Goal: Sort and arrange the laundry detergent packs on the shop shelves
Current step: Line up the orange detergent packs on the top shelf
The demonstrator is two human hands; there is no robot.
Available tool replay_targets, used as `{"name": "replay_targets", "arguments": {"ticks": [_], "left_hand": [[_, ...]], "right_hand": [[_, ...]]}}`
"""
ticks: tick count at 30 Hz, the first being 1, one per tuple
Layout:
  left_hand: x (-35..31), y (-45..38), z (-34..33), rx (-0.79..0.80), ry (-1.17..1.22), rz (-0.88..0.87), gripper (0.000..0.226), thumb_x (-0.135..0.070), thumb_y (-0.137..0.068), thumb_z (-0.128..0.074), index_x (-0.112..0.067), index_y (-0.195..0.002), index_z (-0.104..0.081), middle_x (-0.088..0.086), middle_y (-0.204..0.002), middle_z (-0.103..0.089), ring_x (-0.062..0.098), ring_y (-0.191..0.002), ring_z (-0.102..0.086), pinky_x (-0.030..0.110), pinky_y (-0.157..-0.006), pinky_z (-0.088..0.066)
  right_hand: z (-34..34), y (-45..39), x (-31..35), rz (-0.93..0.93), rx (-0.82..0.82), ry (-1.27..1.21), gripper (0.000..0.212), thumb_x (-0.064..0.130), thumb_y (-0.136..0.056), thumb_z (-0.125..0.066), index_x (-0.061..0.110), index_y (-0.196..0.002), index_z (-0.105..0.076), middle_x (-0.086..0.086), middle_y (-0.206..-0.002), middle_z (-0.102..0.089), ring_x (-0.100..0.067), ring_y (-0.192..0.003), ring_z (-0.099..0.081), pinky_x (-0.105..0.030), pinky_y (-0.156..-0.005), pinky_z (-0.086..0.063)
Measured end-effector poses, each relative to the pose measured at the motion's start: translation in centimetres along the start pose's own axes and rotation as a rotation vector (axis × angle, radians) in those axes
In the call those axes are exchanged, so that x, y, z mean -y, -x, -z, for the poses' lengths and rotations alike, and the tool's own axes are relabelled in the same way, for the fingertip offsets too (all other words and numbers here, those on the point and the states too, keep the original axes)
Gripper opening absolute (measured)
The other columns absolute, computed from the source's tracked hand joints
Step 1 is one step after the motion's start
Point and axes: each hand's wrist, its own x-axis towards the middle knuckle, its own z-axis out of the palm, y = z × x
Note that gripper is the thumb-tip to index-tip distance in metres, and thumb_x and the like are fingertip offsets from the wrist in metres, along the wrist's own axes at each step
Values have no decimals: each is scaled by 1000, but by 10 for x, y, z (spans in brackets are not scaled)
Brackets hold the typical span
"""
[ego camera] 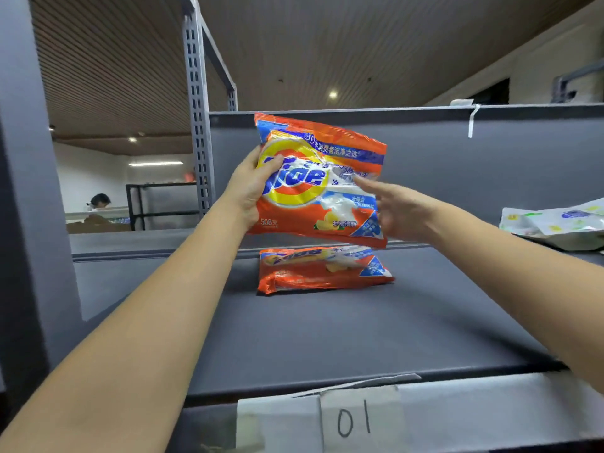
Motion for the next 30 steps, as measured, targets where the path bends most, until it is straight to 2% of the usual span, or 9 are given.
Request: {"name": "replay_targets", "arguments": {"ticks": [2,6,9,14,17,19,23,26,30], "left_hand": [[-10,11,-14,74,-15,60,11,-15,-93,-57,-16,-104,-58,2,-78,-73,14,-65,-70,31,-61,-59],[-29,52,-43,206,-161,134,11,-23,-93,-57,-15,-100,-61,0,-78,-74,12,-67,-71,28,-59,-58],[-37,94,-64,162,-203,92,7,-25,-94,-57,-18,-96,-60,-6,-74,-73,9,-66,-70,25,-57,-57],[-56,164,-98,68,-89,-13,7,-19,-95,-56,-15,-99,-58,3,-89,-71,16,-77,-71,32,-68,-59],[-66,209,-117,36,-36,-43,9,-20,-95,-55,-14,-101,-57,7,-98,-70,20,-83,-71,35,-72,-59],[-66,240,-126,13,-13,-43,12,-20,-95,-56,-13,-104,-56,8,-102,-70,22,-88,-71,39,-77,-59],[-41,309,-137,-33,24,-17,17,-17,-93,-59,-9,-108,-56,9,-100,-71,24,-87,-71,40,-77,-58],[-4,360,-137,-79,45,82,13,-14,-93,-58,-10,-104,-60,7,-94,-73,24,-87,-71,41,-78,-58],[60,425,-120,-146,37,302,33,-23,-82,-65,-8,-111,-60,11,-97,-72,25,-85,-71,39,-72,-58]], "right_hand": [[-1,17,-1,20,0,-50,46,20,-71,-69,13,-116,-61,-9,-108,-70,-24,-88,-70,-41,-83,-57],[12,67,-6,108,-87,-13,51,12,-65,-72,7,-115,-60,-11,-101,-71,-24,-80,-71,-38,-73,-59],[23,111,-9,202,-103,45,45,12,-65,-71,7,-109,-62,-9,-98,-73,-25,-82,-71,-38,-73,-59],[22,200,0,320,-80,52,21,7,-76,-65,13,-96,-64,0,-85,-75,-18,-76,-72,-31,-63,-58],[21,254,4,324,-87,59,27,13,-70,-68,13,-97,-65,-1,-90,-75,-19,-80,-72,-31,-64,-58],[20,288,-3,307,-99,39,33,13,-66,-69,12,-98,-65,-2,-91,-75,-20,-82,-72,-31,-65,-58],[21,345,-43,209,-110,19,37,10,-70,-67,7,-107,-63,-5,-94,-74,-21,-81,-72,-29,-63,-57],[19,378,-92,95,-115,-2,40,9,-70,-68,6,-109,-63,-8,-99,-73,-22,-84,-72,-29,-64,-58],[14,411,-178,-77,-126,-31,40,8,-66,-71,8,-105,-65,-12,-99,-73,-27,-88,-71,-37,-74,-59]]}}
